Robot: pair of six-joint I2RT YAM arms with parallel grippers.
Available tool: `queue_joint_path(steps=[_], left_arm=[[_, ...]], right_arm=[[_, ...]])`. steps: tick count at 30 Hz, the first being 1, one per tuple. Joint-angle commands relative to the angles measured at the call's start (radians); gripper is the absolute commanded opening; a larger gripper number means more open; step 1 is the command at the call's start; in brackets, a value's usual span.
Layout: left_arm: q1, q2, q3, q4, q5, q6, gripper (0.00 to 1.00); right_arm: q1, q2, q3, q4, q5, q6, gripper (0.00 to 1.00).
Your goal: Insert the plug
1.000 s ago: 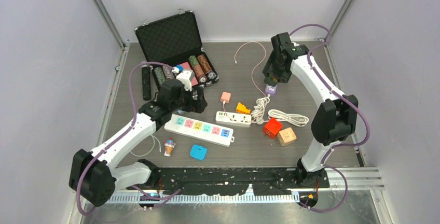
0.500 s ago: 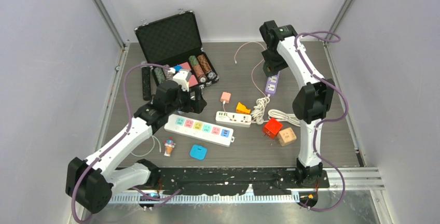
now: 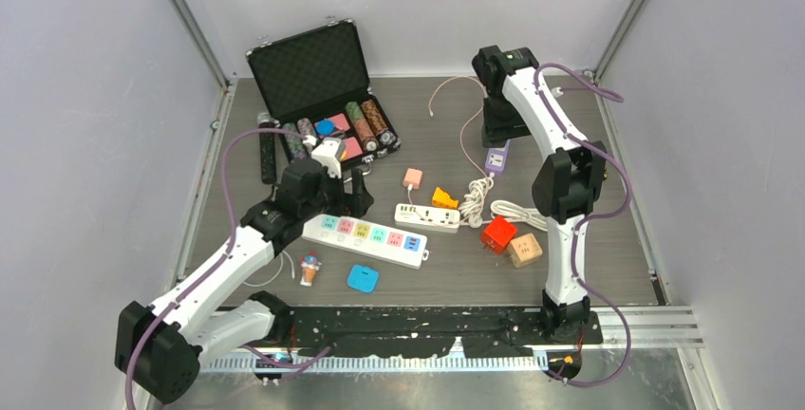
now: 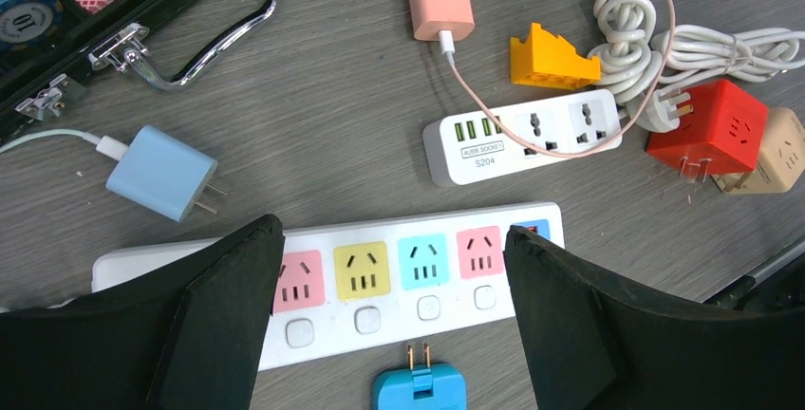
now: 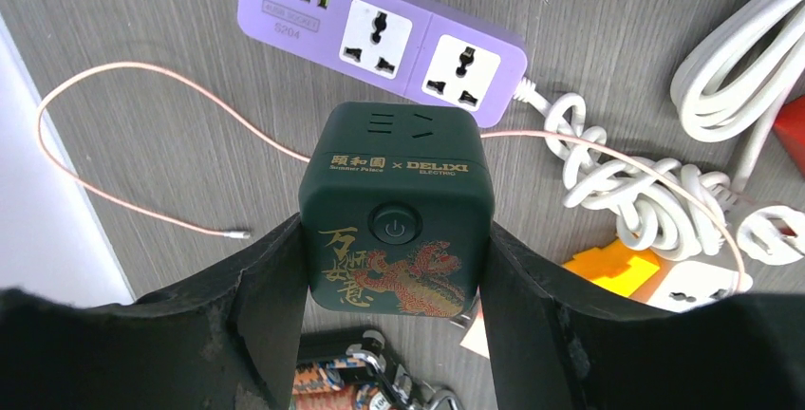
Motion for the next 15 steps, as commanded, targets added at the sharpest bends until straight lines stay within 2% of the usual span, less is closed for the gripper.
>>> queue_joint_path(steps=[1,6,15], left_arm=[[0.005,-0.039,-0.011,0.004,-0.002,-0.001,0.86],[0.004,-0.047,-0.023,0.008,-0.006,0.006,0.86],[0.004,-0.024,0.002,-0.002,-0.020,0.028,0.86]], right_arm=[[0.001,0.020,0.016,-0.030,0.057,0.117,0.05],[-0.006,0.019,0.003,-0.018,0.109,0.155,0.05],[-0.034,0.070,-0.014,0.018,0.073,0.166,0.05]])
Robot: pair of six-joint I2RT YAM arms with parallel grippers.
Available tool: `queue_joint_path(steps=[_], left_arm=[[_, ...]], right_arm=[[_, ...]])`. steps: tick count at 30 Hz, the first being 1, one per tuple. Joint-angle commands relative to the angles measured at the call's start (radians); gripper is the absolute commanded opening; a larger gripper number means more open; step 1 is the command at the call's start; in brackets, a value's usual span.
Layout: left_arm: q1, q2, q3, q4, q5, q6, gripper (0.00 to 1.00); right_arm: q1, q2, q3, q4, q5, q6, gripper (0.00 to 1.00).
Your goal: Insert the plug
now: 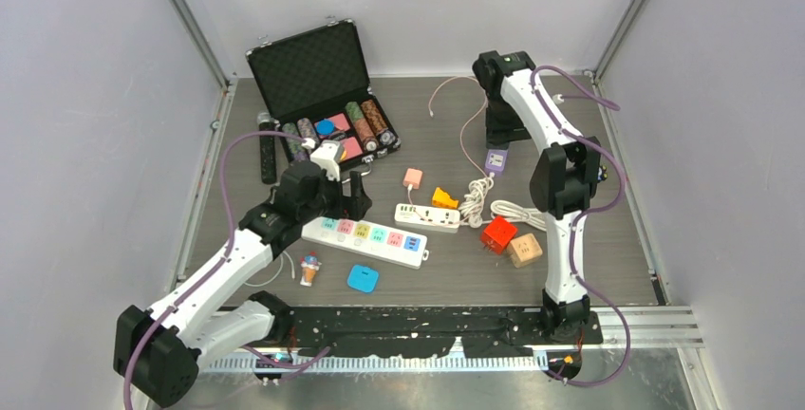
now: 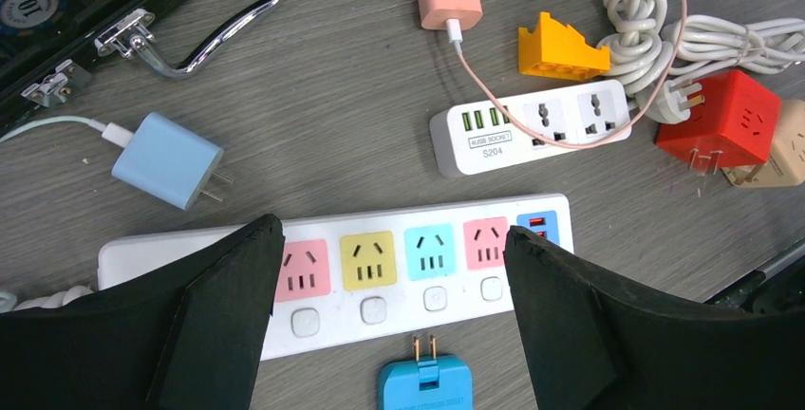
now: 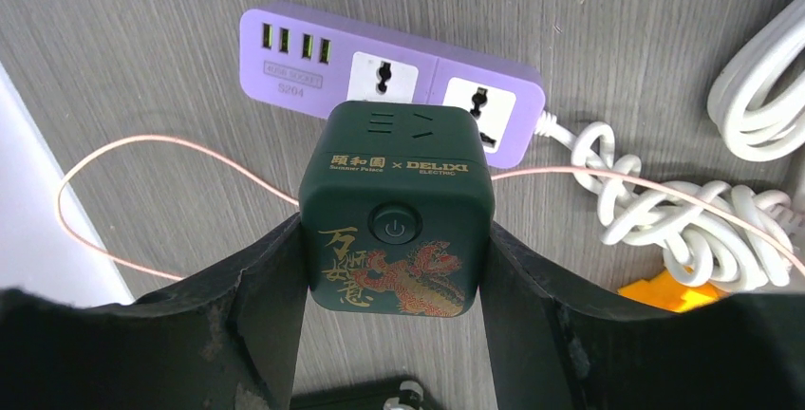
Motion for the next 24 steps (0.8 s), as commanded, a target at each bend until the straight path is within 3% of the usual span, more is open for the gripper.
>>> queue_joint_path(steps=[1,24], left_arm=[[0.004,0.010,0.021,0.012,-0.016,0.024,0.86],[0.004,0.013,0.027,0.007,-0.034,0.025,0.86]], right_arm=[[-0.017,0.022,-0.007,0.013,0.035,0.042,0.05],[-0.053,0.020,-0.098,0.195,-0.040,-0.007,0.05]])
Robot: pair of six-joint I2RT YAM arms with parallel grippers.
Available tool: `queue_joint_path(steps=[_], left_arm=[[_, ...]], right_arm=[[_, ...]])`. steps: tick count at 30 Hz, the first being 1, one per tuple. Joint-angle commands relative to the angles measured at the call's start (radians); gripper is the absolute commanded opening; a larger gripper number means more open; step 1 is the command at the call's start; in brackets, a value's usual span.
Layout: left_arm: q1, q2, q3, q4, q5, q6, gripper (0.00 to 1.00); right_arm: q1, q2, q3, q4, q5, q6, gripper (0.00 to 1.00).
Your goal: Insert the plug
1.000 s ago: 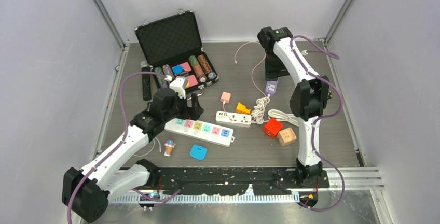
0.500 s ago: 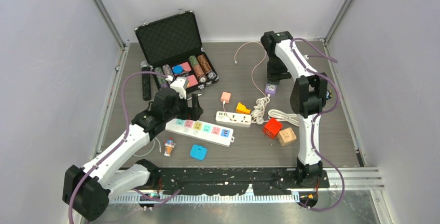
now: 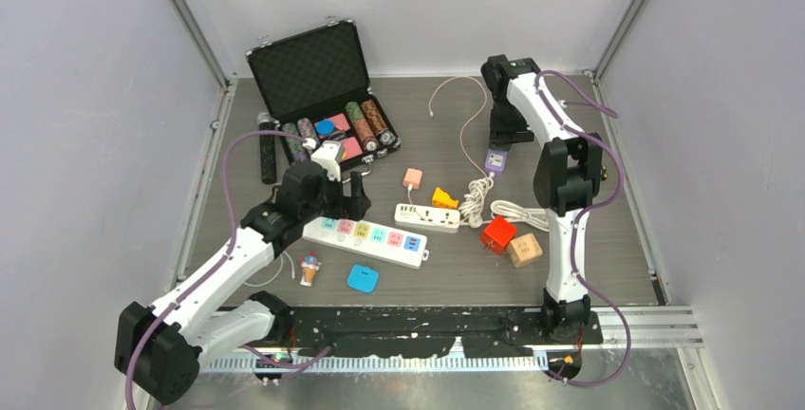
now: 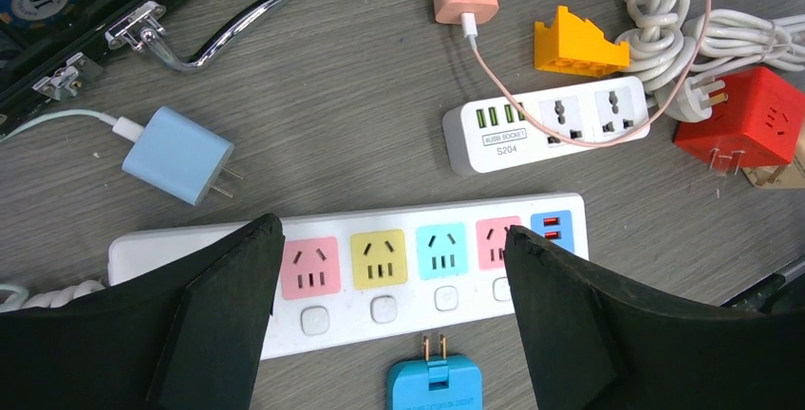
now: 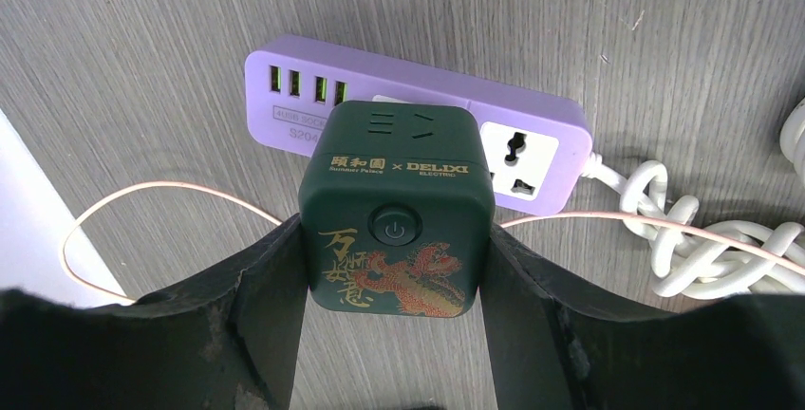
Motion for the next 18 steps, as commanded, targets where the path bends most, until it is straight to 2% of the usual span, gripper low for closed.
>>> queue_joint_path(steps=[1,11,18], left_arm=[[0.004,-0.006,0.028,0.012,-0.013,0.017,0.86],[0.004,-0.017,0.023,0.001,-0.028,0.021,0.86],[0.004,-0.019,0.022,0.001,-0.034,0.020,0.86]], right_arm=[[-0.001,-0.014,-0.024,0.062,-0.016,0.014,0.05],[-0.005,-0.007,-0.061,0.076,-0.079,0.020,0.05],[-0.010,0.047,-0.039,0.000,-0.148,0.041,0.05]])
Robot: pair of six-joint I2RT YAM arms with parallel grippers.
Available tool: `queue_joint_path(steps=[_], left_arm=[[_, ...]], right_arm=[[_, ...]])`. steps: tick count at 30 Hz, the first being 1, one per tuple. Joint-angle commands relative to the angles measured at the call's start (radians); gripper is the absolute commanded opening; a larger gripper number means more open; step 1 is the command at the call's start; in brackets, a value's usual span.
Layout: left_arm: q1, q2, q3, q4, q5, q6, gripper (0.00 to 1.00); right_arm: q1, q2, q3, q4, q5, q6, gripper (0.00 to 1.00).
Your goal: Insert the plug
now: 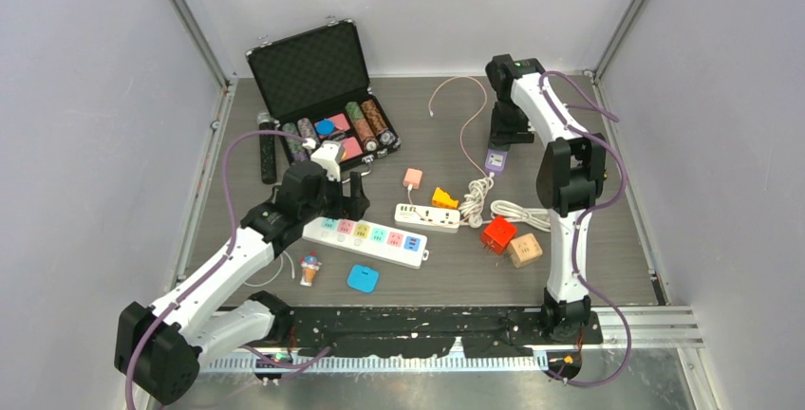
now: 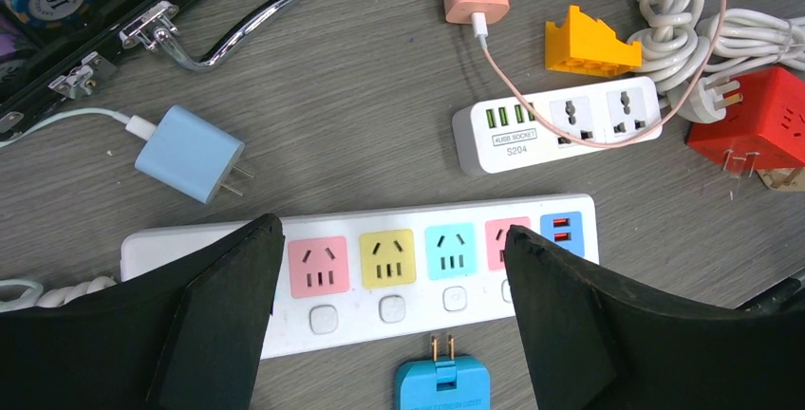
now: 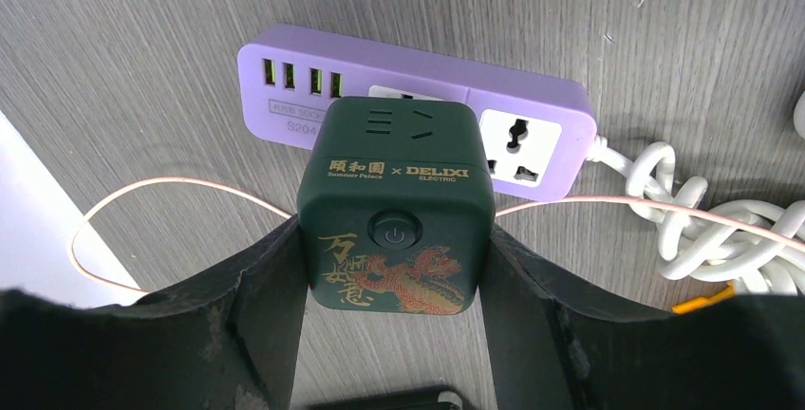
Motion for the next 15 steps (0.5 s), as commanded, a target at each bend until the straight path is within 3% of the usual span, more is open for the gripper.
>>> queue_joint_path(steps=[1,15], left_arm=[[0.005,-0.019,0.022,0.004,-0.022,0.008,0.86],[0.005,-0.030,0.018,-0.007,-0.022,0.012,0.86]], right_arm=[[0.004,0.075,-0.005,-0.037,-0.089,0.033,0.05],[-0.046,0.134,-0.009,-0.057,-0.127,-0.003,0.05]])
